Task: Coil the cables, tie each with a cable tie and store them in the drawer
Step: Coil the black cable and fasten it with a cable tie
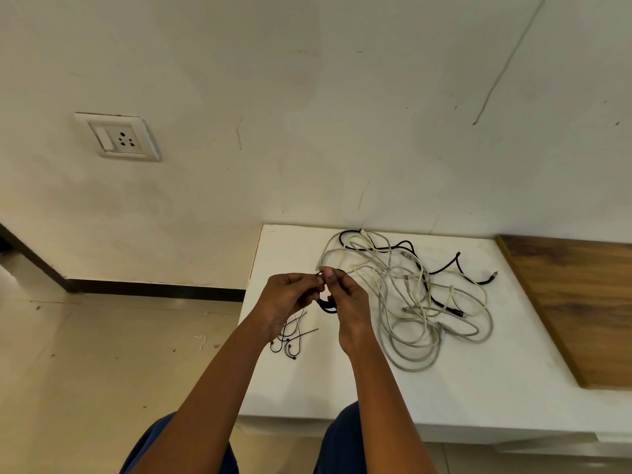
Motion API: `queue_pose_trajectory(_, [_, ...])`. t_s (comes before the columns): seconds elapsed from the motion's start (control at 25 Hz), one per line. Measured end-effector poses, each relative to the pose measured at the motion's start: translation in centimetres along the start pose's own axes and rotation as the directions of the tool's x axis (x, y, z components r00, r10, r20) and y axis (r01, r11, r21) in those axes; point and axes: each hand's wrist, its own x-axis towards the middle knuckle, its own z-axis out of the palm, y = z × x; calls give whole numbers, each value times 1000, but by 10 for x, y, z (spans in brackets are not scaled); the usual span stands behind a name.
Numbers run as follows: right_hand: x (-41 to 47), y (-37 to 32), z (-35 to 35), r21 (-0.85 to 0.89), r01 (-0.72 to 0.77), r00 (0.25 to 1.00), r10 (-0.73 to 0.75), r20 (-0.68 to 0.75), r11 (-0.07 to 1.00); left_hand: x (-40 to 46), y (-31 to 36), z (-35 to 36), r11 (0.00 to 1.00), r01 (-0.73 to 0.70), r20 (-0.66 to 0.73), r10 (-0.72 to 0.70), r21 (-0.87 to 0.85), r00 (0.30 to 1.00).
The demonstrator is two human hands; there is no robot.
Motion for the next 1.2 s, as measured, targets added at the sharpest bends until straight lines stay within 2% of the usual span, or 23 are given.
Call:
queue_pose_trajectory(0.08, [-1, 1, 1, -9, 59, 997, -58, 46, 998, 0, 0, 1, 1000, -18, -84, 19, 13, 996])
queue_pose_trajectory(0.24, [-1, -1, 1, -49, 142, 990, -141, 27, 989, 1, 1, 1, 990, -71, -159, 91, 126, 983])
queue_pose_trajectory(0.36, [0, 1, 1, -104, 161, 985, -166, -42, 981, -1, 3, 1, 987, -95, -78, 106, 128, 991])
queue_pose_trajectory(0.52, [2, 0, 1, 13, 121, 979, -117, -168, 993, -3, 4, 1, 975, -103, 22, 100, 196, 995])
queue_pose_trajectory(0.64, [1, 0, 2, 25, 91, 983, -86, -160, 995, -4, 3, 2, 962, -142, 31, 139, 234, 990])
queue_pose_trajectory(0.8, [0, -2, 3, 47, 78, 993, -73, -93, 996, -5, 0, 8, 974, -170, -7, 173, 152, 985])
queue_pose_trajectory(1.0, [-1, -3, 3, 88, 90, 995, -85, -53, 992, -6, -4, 15, 993, -122, -109, 120, -8, 987])
queue_pose_trajectory(1.2, [0, -1, 1, 146, 135, 990, -141, 31, 980, -6, -2, 18, 996, -82, -181, 77, -18, 980])
